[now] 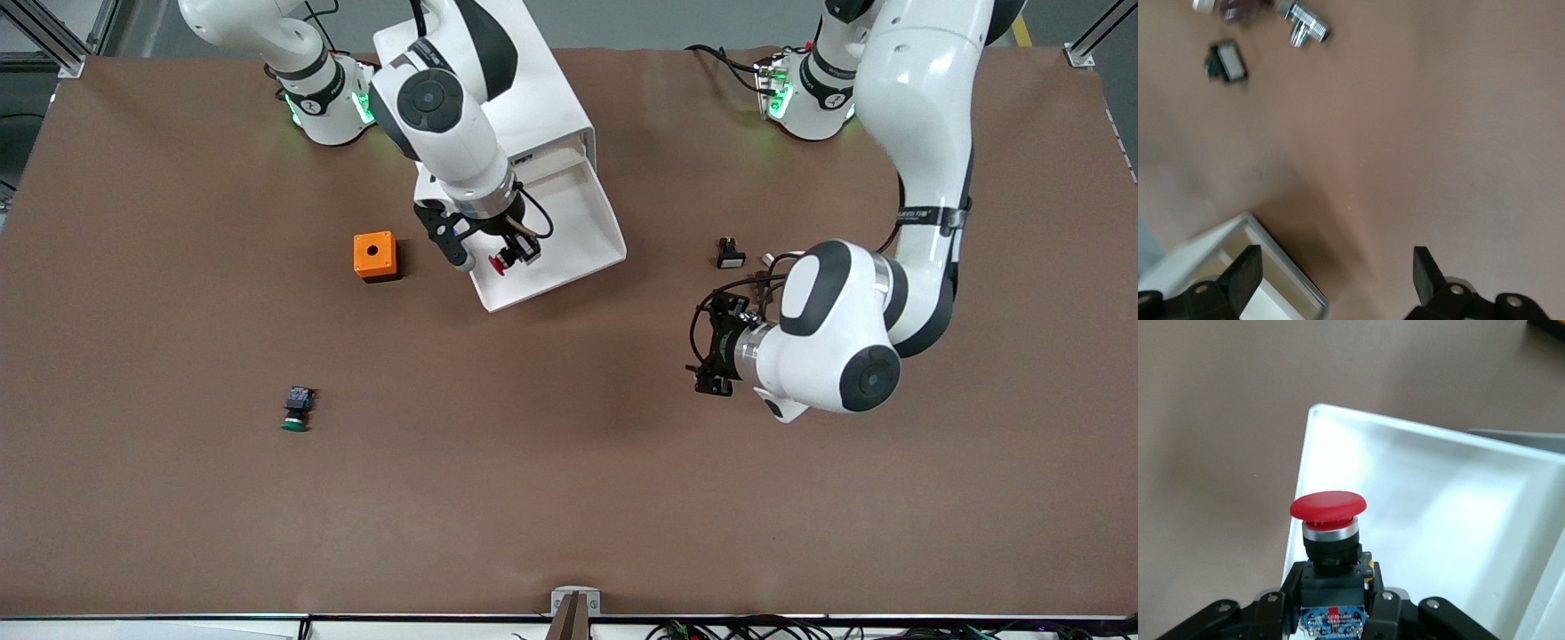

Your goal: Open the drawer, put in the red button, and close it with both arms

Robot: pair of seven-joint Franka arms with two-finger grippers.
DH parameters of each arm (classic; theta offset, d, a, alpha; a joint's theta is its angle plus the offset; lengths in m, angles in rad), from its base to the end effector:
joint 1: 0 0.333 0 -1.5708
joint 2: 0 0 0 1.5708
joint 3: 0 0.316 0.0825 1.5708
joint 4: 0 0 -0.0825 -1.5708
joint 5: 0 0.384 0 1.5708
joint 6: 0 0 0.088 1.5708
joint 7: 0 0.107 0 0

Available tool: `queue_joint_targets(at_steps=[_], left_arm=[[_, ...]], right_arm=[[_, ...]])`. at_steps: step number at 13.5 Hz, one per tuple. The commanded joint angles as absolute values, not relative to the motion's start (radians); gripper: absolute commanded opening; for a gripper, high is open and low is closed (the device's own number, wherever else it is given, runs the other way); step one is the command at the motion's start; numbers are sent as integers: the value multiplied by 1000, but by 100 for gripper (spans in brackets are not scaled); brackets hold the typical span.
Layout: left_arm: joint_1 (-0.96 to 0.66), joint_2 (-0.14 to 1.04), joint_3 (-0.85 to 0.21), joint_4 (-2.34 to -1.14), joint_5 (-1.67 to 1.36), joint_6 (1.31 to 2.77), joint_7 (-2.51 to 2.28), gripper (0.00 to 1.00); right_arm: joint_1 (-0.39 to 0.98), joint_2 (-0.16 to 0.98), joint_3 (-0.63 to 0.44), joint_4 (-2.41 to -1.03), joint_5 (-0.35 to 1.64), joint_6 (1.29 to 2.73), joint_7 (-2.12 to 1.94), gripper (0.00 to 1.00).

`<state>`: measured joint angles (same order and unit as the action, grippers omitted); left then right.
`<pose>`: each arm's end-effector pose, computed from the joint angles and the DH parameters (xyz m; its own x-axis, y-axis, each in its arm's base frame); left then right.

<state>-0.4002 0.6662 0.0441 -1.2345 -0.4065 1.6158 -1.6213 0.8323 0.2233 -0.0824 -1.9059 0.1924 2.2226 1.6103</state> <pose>0.6457 -0.2916 0.3638 0.1664 0.9277 -0.3342 0.9140 -0.2723 -0.3007 0.4463 0.4271 0.3919 0.5663 -0.8108 -0.1476 -0.8240 -0.5608 -0.0808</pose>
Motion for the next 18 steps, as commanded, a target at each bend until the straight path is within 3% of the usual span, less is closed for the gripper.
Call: queue_joint_targets(at_steps=[1,9,14,16,17,18], left_arm=[[-402,630,38,-1252,-278,1603,-1481,99],[-400,597,40,-1255,-166,1618,-817,99],[-498,624,34,-1292,-175,1736,-723,99],[-526,629,22,-1321,-176,1790,-724,99],[-541,632,20,-1340,-181,1827,-733,99],[-557,634,15,-1362,-183,1860,-744,99]], right_arm=[[862,238,-98,-1925,204,2244,1650,0],[887,284,-97,-1921,212,2250,1675,0],[902,296,-97,-1916,212,2252,1715,1],[903,298,-97,-1916,210,2244,1706,32],[900,298,-97,-1911,210,2243,1707,81],[902,299,-98,-1905,207,2240,1704,100]])
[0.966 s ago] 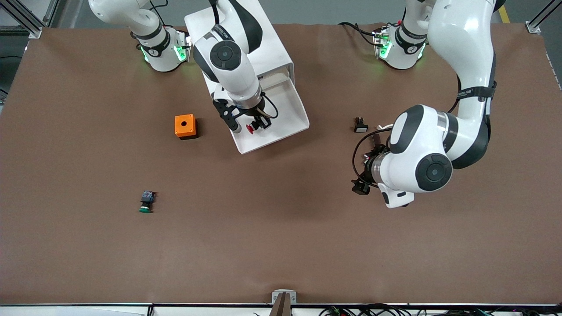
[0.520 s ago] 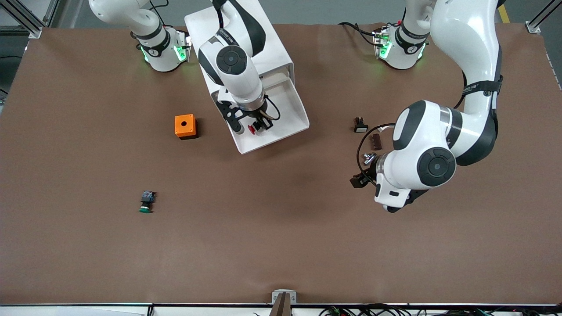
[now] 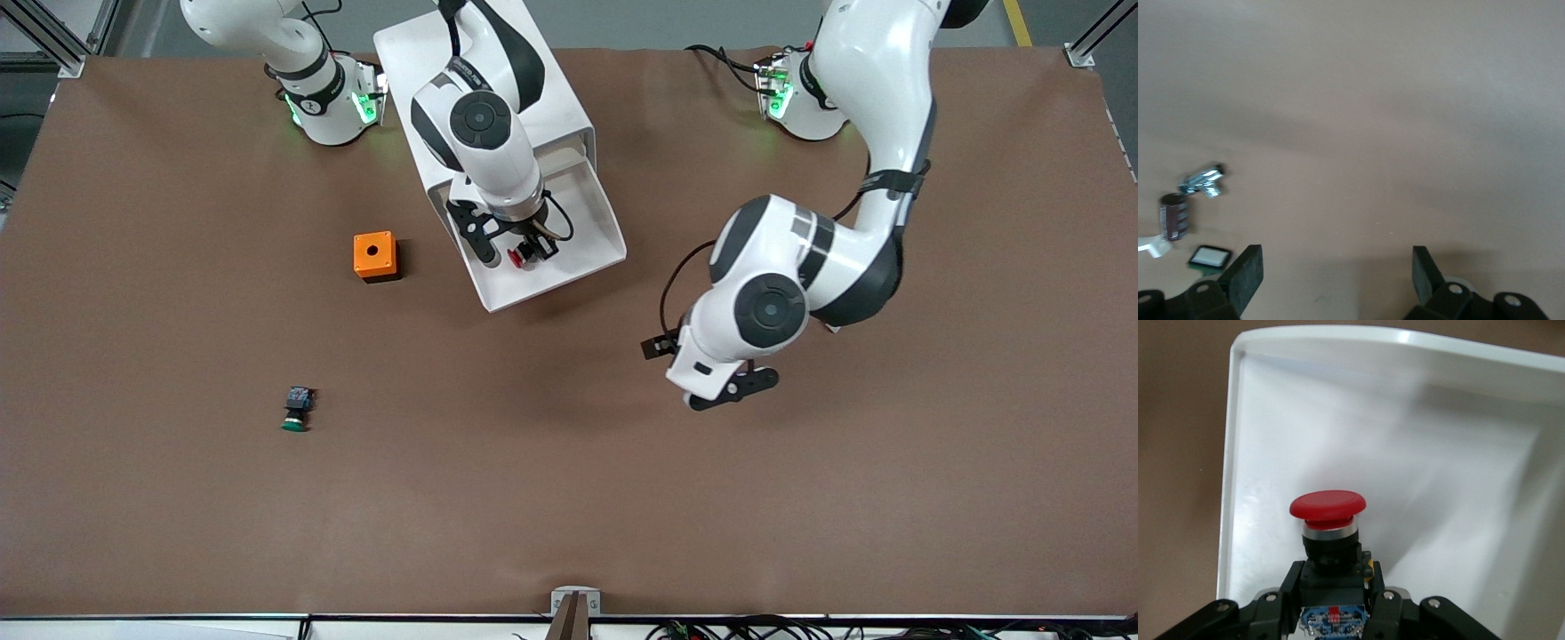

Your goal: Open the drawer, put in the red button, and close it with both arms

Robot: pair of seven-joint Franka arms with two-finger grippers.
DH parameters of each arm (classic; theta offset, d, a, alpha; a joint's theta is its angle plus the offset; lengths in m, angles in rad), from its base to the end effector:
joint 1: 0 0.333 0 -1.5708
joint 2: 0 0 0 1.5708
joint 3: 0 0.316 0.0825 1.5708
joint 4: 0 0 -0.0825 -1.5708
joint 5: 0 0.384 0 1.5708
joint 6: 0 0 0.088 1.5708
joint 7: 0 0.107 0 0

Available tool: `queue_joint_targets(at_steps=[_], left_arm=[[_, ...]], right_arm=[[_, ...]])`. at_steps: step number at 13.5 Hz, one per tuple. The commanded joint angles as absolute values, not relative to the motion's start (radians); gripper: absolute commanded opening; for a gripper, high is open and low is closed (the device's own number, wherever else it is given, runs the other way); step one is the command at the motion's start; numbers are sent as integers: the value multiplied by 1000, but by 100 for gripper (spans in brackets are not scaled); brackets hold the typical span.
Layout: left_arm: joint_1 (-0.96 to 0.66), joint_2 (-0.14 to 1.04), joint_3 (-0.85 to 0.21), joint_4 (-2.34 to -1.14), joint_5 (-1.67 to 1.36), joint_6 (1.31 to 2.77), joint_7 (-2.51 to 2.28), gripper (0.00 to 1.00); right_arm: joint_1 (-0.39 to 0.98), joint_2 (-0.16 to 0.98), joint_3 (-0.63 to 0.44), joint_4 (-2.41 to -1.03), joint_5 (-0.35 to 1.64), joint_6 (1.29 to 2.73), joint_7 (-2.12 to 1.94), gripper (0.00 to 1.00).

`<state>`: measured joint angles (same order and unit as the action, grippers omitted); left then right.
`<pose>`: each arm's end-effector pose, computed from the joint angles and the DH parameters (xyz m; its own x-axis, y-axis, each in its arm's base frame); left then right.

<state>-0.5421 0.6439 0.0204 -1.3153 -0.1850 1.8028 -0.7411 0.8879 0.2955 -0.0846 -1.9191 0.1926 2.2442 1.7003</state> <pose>0.6090 -0.3714 0.3489 0.9388 0.2618 -0.2239 0.2707 -0.9626 0.0095 0.4240 0.4510 0.3433 0.5269 -0.8397 -0.1311 -0.8475 -0.5307 -0.0074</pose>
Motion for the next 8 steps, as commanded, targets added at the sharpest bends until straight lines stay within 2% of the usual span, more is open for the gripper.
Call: queue_joint_targets(at_steps=[1,4,8], left_arm=[[-574,634,14,-1379,-184,1885,-750,99],[-612,652,2,-1410,-207,1960,-823,99],[-693,678,0,-1411,-229,2003,-975,100]], right_arm=[[897,298,-98,-1895,201,2238,1694,100],[859,295,-103,-1829,201,2157,1547,100],[721,282,-106,-1671,199,1901,1206,100]])
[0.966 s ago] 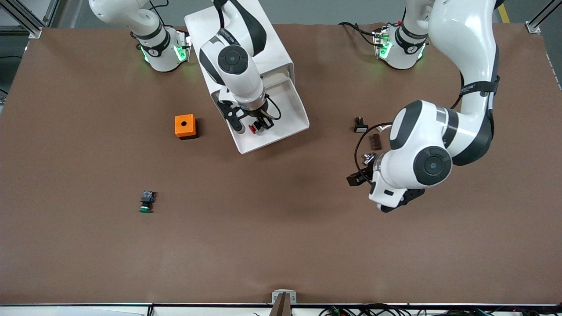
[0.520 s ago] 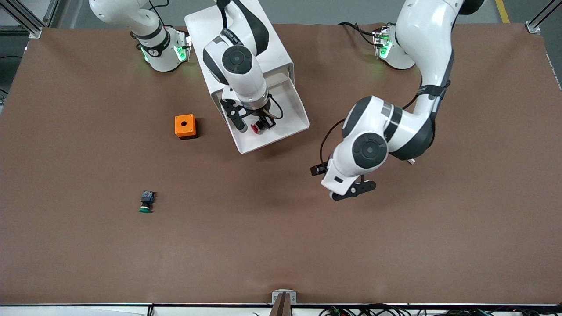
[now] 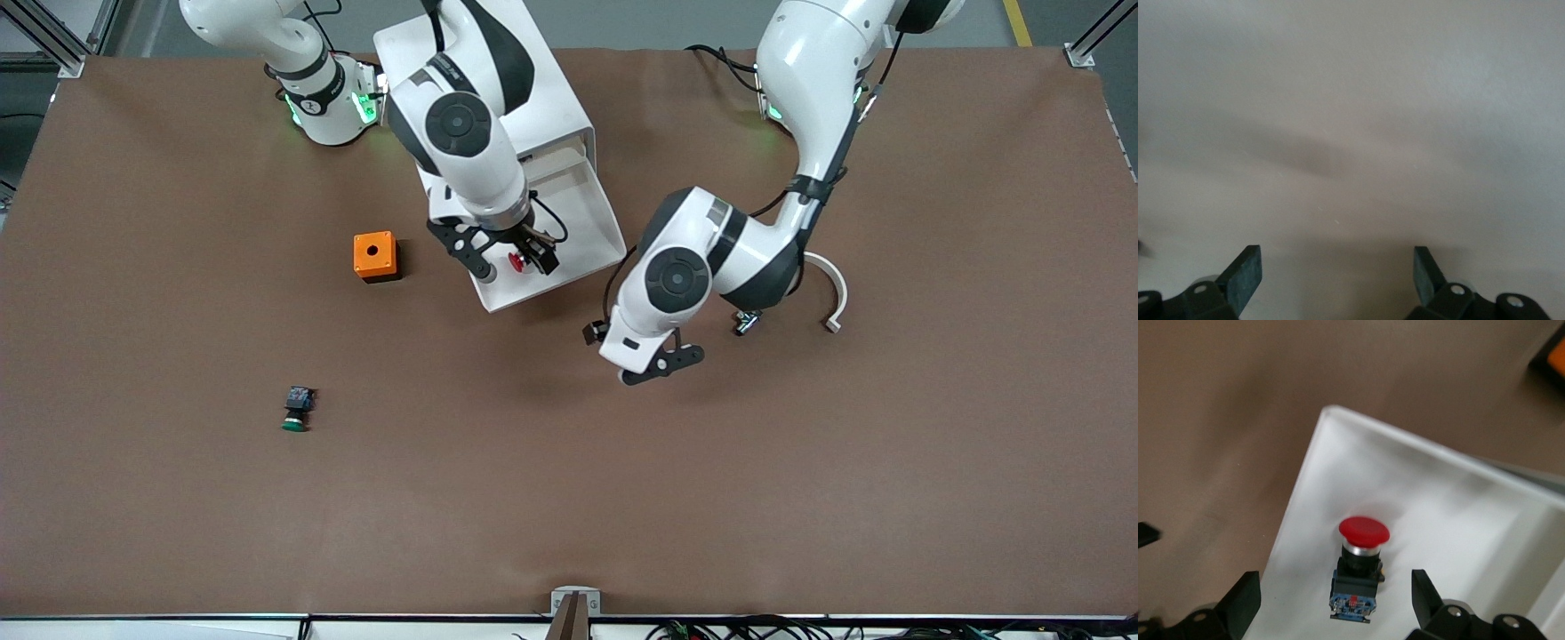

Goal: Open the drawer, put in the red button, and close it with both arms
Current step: 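Push the drawer shut with the left gripper while the right gripper withdraws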

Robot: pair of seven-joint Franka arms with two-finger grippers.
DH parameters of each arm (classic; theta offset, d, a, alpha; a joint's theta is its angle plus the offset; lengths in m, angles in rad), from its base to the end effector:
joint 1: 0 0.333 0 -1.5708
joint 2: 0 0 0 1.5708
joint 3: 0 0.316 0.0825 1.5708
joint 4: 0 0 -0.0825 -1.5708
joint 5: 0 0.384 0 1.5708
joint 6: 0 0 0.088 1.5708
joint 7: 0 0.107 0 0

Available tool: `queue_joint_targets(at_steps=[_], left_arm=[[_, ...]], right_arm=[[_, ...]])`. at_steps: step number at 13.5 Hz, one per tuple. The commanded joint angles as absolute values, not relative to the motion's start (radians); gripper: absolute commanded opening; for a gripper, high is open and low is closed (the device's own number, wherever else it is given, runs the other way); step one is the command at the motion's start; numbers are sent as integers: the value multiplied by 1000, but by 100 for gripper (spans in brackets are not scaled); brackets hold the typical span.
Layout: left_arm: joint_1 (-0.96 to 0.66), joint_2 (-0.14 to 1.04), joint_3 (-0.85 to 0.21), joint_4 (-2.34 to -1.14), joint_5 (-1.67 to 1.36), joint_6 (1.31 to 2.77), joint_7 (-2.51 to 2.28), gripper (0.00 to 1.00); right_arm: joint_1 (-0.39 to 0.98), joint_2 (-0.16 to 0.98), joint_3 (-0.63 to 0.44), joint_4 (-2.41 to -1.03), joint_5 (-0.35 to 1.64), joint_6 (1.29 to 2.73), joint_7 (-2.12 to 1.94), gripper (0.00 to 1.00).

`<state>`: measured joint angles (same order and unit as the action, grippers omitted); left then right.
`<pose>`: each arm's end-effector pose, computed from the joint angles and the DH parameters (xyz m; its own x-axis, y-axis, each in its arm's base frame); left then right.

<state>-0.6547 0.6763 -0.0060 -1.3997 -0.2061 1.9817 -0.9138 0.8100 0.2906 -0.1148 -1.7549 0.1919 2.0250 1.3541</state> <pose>0.5582 -0.4491 0.3006 0.9216 0.3285 -0.2069 0.3418 -0.9393 0.0310 0.4771 0.4192 0.4029 0.7314 -0.6676 -0.1392 -0.6749 -0.7379 -0.0070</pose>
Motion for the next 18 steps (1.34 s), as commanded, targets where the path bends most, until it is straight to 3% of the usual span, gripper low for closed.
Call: queue_joint_targets(at_steps=[1,3,8,18], left_arm=[[-712,680,-2,-1413,-232,2003,-1000,100],[-751,680,-2,-1416,-277,2003,-1044,100],[-850,670,-2,-1443,-339,1985,-1172,100],[-859,655,-146,-1448,-339,1885,-1344,100]], right_arm=[[668,281,-106,-1625,201,1822,1122,100],[553,275,-106,-1559,199,1685,929,100],[278,207,-109,-1545,145,1582,449,100],[22,183,-110,-1338,58,1388,9,100]])
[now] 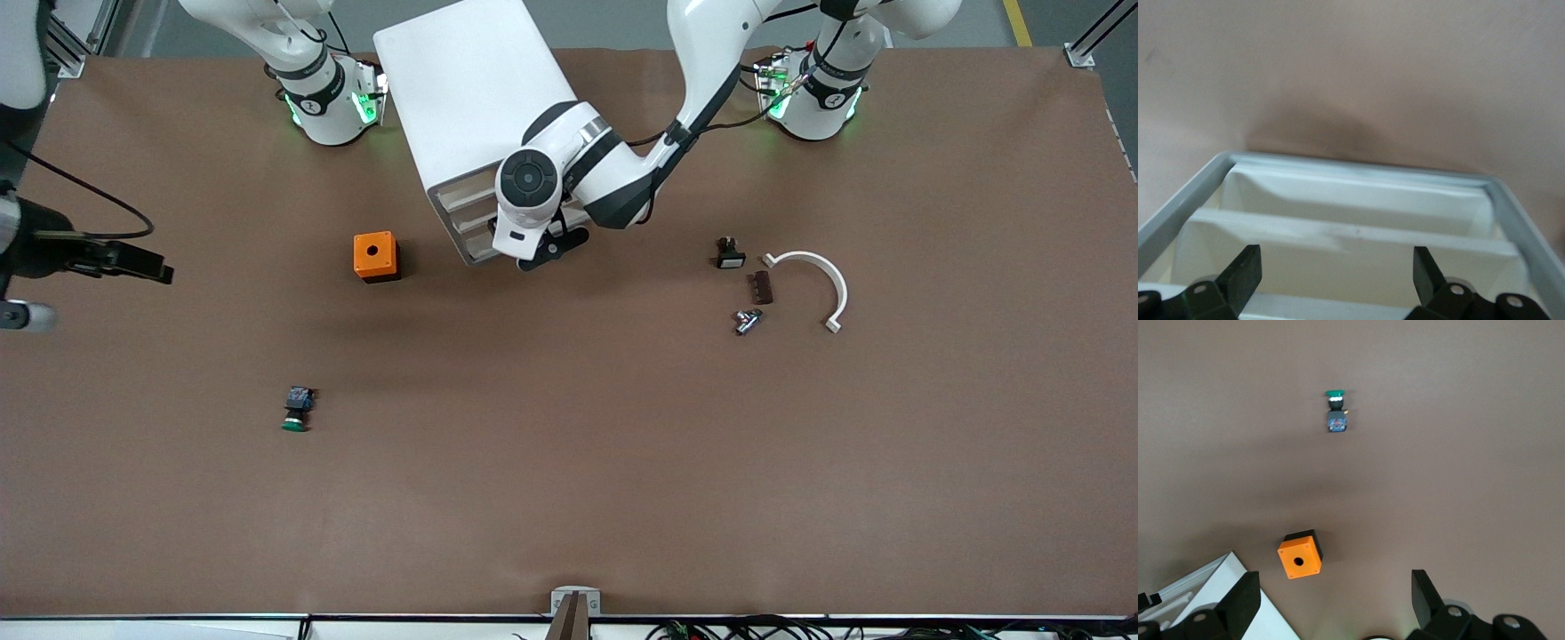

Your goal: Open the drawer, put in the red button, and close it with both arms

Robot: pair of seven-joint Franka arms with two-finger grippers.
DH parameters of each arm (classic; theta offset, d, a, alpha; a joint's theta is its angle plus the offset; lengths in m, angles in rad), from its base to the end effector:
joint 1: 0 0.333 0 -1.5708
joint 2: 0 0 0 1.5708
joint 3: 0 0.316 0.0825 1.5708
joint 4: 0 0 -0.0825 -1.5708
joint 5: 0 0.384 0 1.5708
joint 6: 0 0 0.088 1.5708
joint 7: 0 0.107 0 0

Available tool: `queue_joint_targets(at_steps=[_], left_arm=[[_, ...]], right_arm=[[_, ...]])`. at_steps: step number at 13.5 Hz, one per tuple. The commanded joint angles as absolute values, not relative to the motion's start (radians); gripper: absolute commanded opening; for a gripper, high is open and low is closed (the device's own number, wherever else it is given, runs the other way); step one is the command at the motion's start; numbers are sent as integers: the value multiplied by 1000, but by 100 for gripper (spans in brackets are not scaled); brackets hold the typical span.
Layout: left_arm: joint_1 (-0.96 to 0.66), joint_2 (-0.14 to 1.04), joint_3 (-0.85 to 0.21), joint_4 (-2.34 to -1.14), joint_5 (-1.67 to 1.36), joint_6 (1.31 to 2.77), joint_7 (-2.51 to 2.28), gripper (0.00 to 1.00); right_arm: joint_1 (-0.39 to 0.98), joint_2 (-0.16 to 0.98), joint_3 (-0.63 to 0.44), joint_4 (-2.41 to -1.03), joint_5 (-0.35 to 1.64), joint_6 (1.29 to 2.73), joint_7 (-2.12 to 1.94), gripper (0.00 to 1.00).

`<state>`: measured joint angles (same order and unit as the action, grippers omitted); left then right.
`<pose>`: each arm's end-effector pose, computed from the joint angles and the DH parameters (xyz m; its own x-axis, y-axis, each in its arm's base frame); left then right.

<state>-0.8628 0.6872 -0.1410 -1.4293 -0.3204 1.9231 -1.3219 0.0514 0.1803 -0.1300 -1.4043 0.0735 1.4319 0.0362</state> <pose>0.3743 -0.5959 0.2829 0.8025 0.4475 -0.3947 0.4388 -0.8908 -0.1177 0.5926 -0.0308 0.5881 0.9828 -0.1049 -0.1522 -0.1129 -0.9926 -0.0448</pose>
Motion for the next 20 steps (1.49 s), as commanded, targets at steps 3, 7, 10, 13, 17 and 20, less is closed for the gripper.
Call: queue_joint_targets(at_steps=[3,7,10,13,17,20], left_arm=[[-816,617,-127,-1442,-322,1868,-1351,100],[-657,520,-121,-1433,-149,1867,-1347,100],[-536,424,-123,-1433,-14,1797,-1339,100],[-402,335,-124,-1431,63,1733,-1161,100],[-232,226,-124,-1431,64,1672,-924,100],[-149,163,-124,-1431,64,1599,-743,100]], right_arm=[[-1,183,-112,-1299,44,1333,11,100],[-37,175,-117,-1279,38,1283,11,100],[-43,178,-117,-1238,31,1281,11,100],[-37,181,-110,-1238,37,1281,23,100],[-15,150,-104,-1272,49,1279,28,100],[17,126,-106,-1275,3,1276,32,100]])
